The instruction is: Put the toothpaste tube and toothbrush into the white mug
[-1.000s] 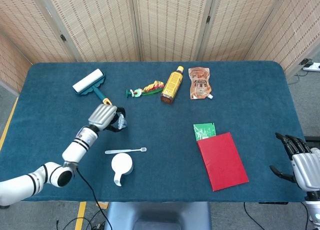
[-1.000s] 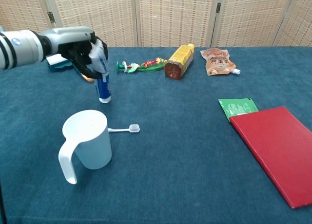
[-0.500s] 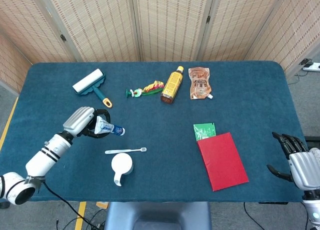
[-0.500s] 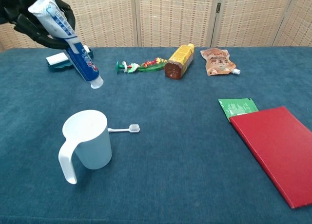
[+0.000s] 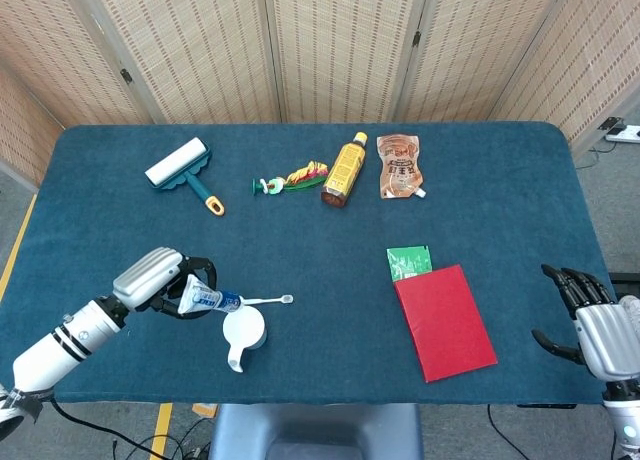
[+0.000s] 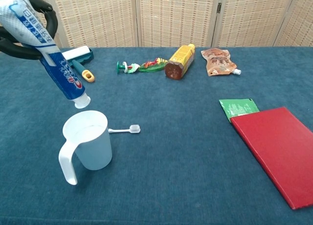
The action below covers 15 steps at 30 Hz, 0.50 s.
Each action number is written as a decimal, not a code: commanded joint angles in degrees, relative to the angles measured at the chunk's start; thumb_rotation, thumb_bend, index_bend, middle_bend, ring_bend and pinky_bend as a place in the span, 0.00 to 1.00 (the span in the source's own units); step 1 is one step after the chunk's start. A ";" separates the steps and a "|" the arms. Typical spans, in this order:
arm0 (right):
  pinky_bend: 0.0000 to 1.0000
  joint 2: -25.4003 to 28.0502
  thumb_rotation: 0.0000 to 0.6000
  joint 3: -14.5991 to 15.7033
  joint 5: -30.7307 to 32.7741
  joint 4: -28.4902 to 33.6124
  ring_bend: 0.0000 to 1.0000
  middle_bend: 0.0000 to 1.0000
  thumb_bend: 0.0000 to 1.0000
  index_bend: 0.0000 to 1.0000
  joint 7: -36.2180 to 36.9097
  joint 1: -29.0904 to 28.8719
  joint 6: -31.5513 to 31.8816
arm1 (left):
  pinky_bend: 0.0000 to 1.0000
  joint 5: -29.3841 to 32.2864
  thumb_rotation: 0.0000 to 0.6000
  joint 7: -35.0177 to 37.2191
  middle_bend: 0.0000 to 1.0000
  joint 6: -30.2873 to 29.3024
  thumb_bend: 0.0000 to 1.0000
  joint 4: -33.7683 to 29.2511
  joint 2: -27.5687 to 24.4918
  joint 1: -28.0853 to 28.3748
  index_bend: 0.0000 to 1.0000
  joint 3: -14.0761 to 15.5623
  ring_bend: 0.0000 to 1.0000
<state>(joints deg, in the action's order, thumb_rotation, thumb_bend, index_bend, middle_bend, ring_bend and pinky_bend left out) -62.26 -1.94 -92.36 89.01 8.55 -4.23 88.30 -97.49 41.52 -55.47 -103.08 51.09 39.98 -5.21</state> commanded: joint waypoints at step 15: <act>0.18 0.55 1.00 0.36 -0.25 0.57 0.16 0.21 0.09 0.09 0.05 1.02 1.40 | 1.00 -1.30 1.00 -4.50 0.97 2.55 0.30 0.19 3.67 1.95 0.64 4.19 0.87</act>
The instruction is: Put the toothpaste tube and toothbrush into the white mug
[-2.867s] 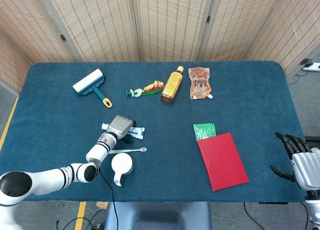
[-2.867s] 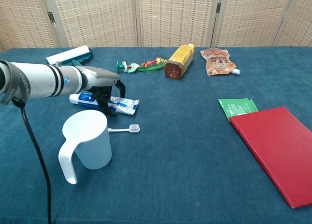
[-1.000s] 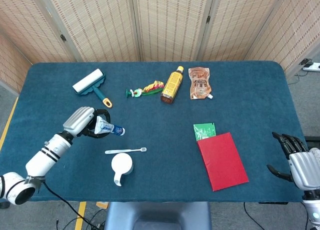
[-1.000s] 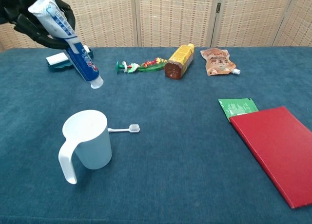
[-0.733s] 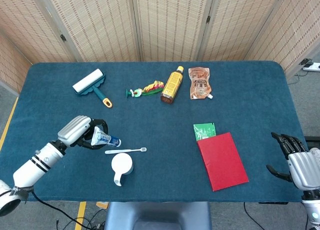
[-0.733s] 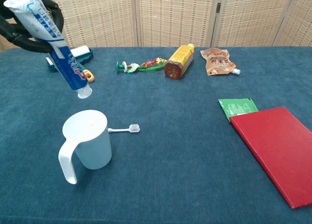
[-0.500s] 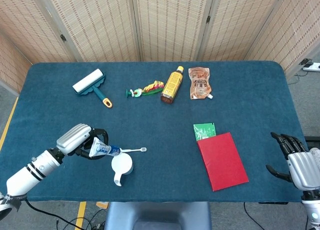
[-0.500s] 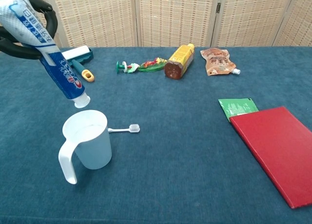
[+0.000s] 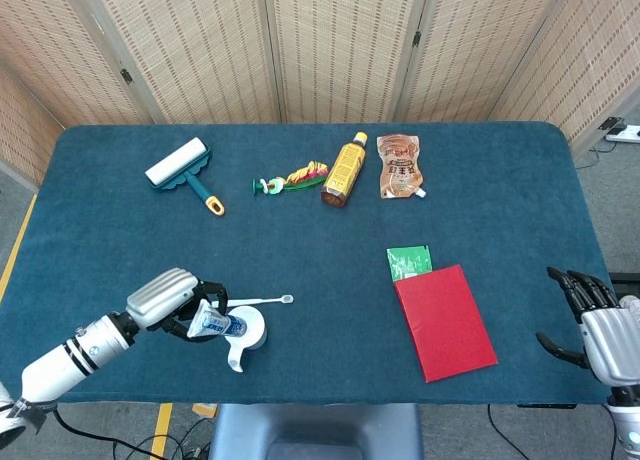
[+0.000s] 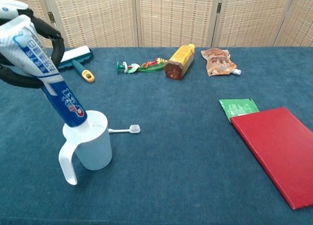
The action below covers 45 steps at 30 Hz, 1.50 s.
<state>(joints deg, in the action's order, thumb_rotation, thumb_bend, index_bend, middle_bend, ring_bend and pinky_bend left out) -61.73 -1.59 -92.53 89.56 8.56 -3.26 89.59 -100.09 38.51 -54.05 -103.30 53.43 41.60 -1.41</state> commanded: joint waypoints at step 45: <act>0.18 -0.27 1.00 -0.15 0.22 -1.10 0.17 0.21 0.09 0.09 0.86 0.08 -0.20 | 1.00 14.44 1.00 2.25 0.97 -2.61 0.30 7.48 -2.11 -2.68 0.35 -2.70 0.87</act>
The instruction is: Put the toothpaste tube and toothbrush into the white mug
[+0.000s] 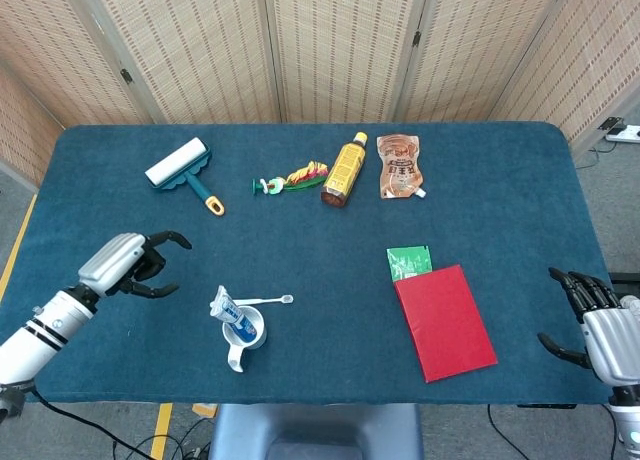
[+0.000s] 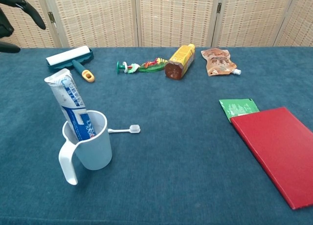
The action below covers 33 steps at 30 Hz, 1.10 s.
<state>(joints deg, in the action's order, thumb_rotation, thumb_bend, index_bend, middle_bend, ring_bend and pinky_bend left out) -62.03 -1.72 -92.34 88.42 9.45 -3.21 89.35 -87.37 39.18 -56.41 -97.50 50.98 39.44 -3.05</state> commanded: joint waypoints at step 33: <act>0.18 -0.12 1.00 -0.05 0.82 1.07 0.17 0.21 0.09 0.09 -1.94 -0.28 -1.33 | 1.00 -1.05 1.00 -19.96 0.97 3.23 0.22 35.08 31.96 2.41 0.35 3.34 0.86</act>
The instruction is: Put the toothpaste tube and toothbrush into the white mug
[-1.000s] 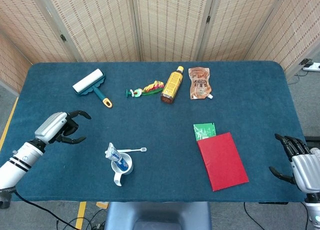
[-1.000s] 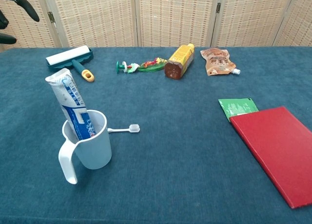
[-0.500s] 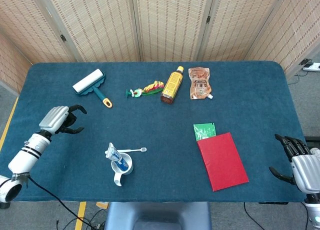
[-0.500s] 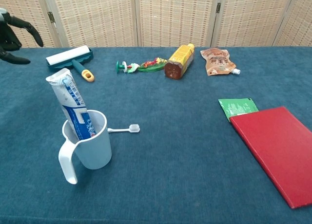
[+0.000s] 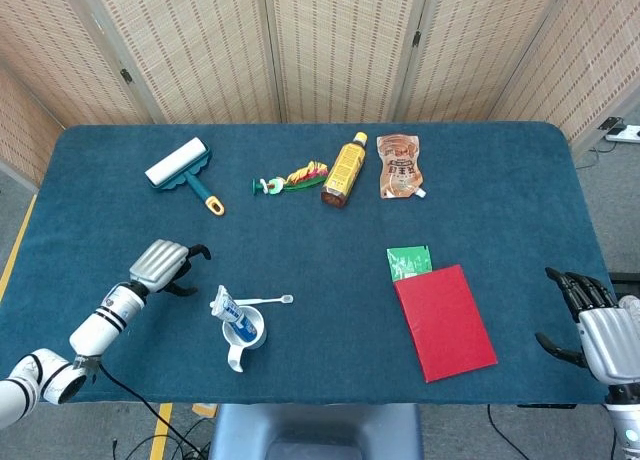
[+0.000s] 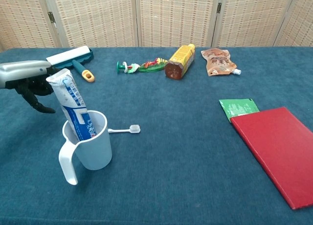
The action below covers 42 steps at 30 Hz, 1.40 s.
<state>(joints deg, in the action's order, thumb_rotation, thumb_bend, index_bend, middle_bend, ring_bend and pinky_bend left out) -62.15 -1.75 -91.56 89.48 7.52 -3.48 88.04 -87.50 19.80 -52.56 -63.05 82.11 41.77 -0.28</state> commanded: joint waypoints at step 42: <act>0.18 -0.06 1.00 -0.16 0.88 -0.13 0.17 0.21 0.09 0.09 -0.30 -0.19 -0.88 | 1.00 0.74 1.00 -5.64 0.97 1.84 0.14 8.75 11.29 2.41 0.26 -0.84 0.86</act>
<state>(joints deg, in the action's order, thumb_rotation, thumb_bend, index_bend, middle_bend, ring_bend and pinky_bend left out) -62.21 -1.92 -90.68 89.35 7.21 -3.67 87.15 -87.14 14.43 -50.95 -54.68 93.03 44.00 -0.75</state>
